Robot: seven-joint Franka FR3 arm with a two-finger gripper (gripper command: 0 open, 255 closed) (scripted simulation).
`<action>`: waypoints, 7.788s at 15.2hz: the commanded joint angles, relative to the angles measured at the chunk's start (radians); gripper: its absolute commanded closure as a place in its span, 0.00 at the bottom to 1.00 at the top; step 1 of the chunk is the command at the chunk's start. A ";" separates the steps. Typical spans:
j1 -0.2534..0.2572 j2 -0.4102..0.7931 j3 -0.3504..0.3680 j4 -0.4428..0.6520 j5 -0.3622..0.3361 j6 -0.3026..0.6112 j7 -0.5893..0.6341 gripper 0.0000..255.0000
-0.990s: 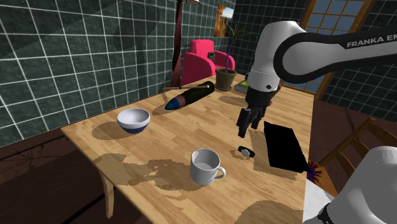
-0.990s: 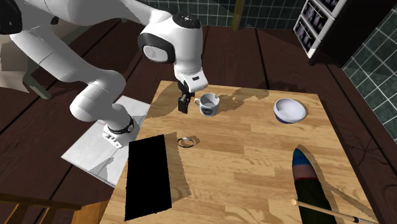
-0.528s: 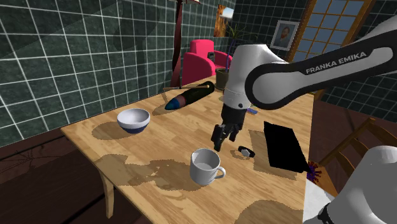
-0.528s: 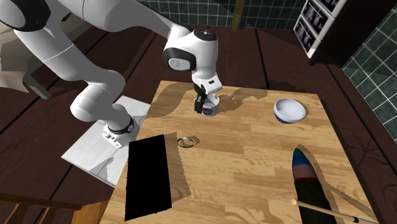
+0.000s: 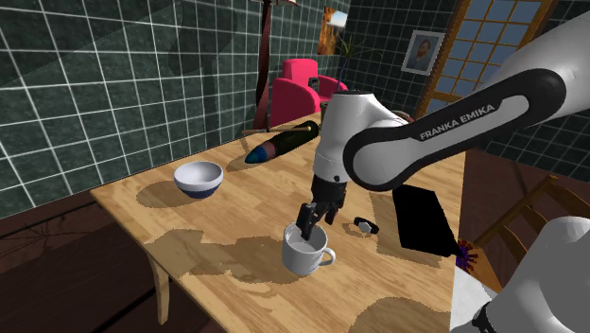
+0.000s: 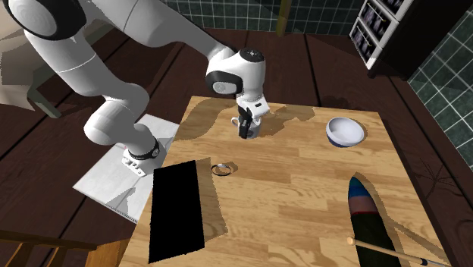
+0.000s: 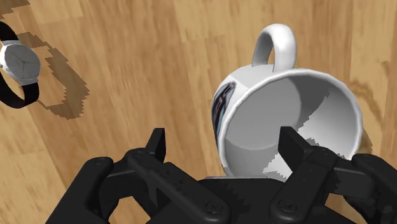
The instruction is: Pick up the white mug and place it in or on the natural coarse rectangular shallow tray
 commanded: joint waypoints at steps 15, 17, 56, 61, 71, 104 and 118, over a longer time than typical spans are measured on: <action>-0.001 0.039 0.006 -0.019 -0.008 0.057 0.006 1.00; -0.001 0.039 0.006 -0.019 -0.008 0.057 0.006 1.00; -0.104 -0.423 -0.267 -0.088 -0.056 -0.358 -0.313 1.00; -0.168 -0.490 -0.370 -0.129 -0.123 -0.390 -0.432 1.00; -0.305 -0.516 -0.585 -0.118 -0.277 -0.428 -0.682 1.00; -0.366 -0.386 -0.756 -0.212 -0.374 -0.197 -0.829 0.00; -0.366 -0.440 -0.727 -0.117 -0.359 -0.345 -0.827 0.00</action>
